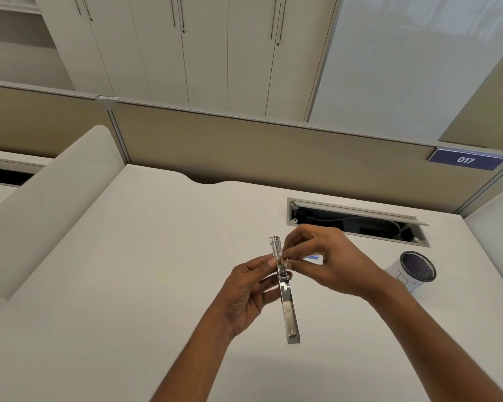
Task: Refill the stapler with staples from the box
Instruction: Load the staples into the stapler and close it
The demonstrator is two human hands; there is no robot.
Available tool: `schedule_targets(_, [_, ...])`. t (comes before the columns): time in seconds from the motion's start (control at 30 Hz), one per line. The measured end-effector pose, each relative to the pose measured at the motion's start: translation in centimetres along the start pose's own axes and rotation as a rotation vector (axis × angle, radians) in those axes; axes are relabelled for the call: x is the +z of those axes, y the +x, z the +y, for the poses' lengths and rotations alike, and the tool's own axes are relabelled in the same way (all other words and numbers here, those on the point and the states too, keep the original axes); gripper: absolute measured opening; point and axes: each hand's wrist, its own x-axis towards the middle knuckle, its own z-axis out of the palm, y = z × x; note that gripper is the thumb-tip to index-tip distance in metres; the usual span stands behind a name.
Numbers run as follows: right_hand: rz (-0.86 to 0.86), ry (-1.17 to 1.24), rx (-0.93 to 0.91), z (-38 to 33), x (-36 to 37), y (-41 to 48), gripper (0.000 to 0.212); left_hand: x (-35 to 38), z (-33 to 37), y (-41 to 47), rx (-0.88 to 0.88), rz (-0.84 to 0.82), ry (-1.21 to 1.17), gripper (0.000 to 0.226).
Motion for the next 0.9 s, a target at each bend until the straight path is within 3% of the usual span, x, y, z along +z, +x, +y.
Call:
schedule_targets(0.37, [-0.091,-0.042,0.042,-0.5,-1.0,0.5,0.013,0.3,-0.5,-0.3,-0.021,-0.031,0.041,0.032])
schedule_targets(0.67, [-0.017,-0.025,0.052,-0.4,-0.2,0.0,0.009,0.2,-0.7,-0.2,-0.015,-0.051,0.059,0.053])
schedule_targets(0.9, [0.001,0.208,0.093,-0.6,-0.6,-0.7,0.009,0.3,-0.4,-0.5,-0.003,-0.058,0.052,0.051])
